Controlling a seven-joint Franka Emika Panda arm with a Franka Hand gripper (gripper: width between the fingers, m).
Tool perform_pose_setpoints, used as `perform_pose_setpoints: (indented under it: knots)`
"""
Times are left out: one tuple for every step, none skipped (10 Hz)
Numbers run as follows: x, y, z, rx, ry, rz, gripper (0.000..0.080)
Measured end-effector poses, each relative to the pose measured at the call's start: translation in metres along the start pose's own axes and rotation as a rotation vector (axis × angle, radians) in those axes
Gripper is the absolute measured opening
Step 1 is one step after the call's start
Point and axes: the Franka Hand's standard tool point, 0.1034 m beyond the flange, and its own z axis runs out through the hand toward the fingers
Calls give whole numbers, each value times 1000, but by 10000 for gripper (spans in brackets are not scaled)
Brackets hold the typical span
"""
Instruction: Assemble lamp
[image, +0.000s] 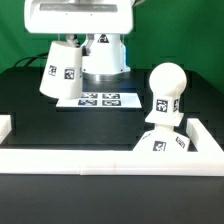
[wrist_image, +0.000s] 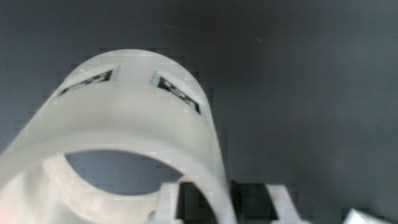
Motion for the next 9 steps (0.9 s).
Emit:
perform_pose_setpoints:
  knots:
    - [14, -10, -13, -1, 8, 0, 45]
    - [24, -16, -21, -1, 18, 10, 46]
    - [30, -20, -23, -5, 24, 9, 46]
    - [28, -18, -20, -4, 19, 11, 46]
    - [28, -18, -20, -5, 18, 11, 46]
    - [28, -19, -20, -5, 17, 10, 46]
    - [28, -19, -19, -5, 16, 11, 46]
    - [28, -19, -19, -5, 16, 10, 46]
    - [28, -22, -20, -3, 13, 13, 46]
